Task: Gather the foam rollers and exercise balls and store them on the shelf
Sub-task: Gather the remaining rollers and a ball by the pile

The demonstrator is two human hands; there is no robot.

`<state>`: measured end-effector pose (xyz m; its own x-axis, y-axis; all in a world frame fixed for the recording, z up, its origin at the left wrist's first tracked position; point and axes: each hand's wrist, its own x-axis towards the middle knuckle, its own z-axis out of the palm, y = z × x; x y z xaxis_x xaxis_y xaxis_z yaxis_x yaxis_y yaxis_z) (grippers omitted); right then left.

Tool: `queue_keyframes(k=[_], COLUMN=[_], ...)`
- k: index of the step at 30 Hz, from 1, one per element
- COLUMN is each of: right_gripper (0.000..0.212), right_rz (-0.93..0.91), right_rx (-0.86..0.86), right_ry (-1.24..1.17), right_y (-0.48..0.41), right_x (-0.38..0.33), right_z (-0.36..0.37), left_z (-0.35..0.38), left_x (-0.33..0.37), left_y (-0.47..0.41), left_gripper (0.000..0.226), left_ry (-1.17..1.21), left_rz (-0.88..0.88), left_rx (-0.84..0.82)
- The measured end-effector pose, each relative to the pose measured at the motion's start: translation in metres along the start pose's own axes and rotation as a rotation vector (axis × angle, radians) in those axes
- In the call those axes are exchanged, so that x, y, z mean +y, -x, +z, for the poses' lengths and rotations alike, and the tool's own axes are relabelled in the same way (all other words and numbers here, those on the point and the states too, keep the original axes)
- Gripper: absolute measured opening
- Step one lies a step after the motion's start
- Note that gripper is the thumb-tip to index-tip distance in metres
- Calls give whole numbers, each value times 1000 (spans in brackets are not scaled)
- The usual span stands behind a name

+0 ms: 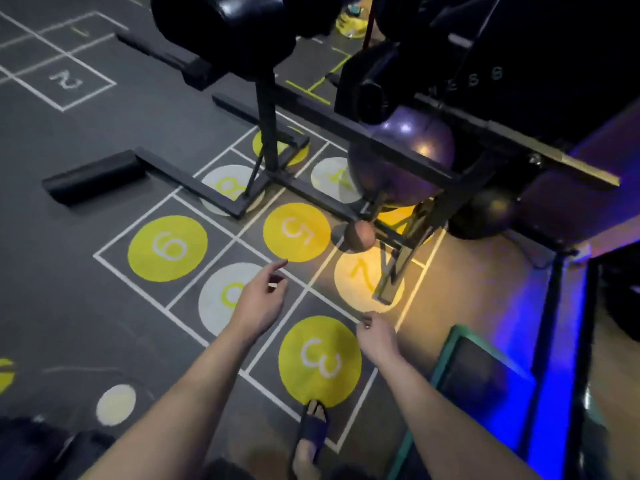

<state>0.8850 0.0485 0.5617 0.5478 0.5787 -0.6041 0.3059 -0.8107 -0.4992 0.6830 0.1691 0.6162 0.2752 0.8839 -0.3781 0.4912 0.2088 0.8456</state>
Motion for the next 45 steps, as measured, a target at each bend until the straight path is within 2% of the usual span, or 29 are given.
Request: queue_keyframes(k=[6,12,17,23,27,31,34,36,37,38,39,41,42,43,45], right_gripper=[36,34,36,55,78,103,119,116,109,97,81,46,35,35,33], right_rz=[-30,50,59,1,-133,-193,-155,-115,-161,-274,-400,-589,-672,-734,-647], right_rx=[-97,-129,-71,-151,-40,95,148,167,156,70,-150,-812,-974,-991,-821], right_ry=[145,165,227,426,596,801,855,856,870,853,765,713,773,791,773], right_y=[-92,-213,-356,-576,-722,-853,-882,-853,-828,-800,-768,-700,-672,-654,-635], right_x=[-27,-40,-21,22,33,56,63,59,59,53,46,33,27,16,-11], right_z=[15,42,73,130,146,134,149,177,192,206,221,248,260,269,283], left_z=[27,72,143,245,311,404,441,441,433,421,405,367,348,330,293], left_x=[-31,-73,-119,-195,-253,-312,-333,-337,-335,-335,-334,-337,-342,-349,-360], left_y=[-62,-193,-309,-420,-501,-567,-571,-557,-546,-533,-518,-483,-465,-450,-421], left_gripper=[35,37,33,35,35,38,38,38,39,39,37,32,32,32,31], left_ry=[63,106,180,402,555,640,676,716,725,712,701,671,645,625,604], left_rz=[-141,-258,-304,-445,-485,-547,-558,-597,-623,-661,-705,-793,-830,-868,-943], left_rx=[-20,-54,-93,21,146,198,187,283,353,423,492,614,654,685,759])
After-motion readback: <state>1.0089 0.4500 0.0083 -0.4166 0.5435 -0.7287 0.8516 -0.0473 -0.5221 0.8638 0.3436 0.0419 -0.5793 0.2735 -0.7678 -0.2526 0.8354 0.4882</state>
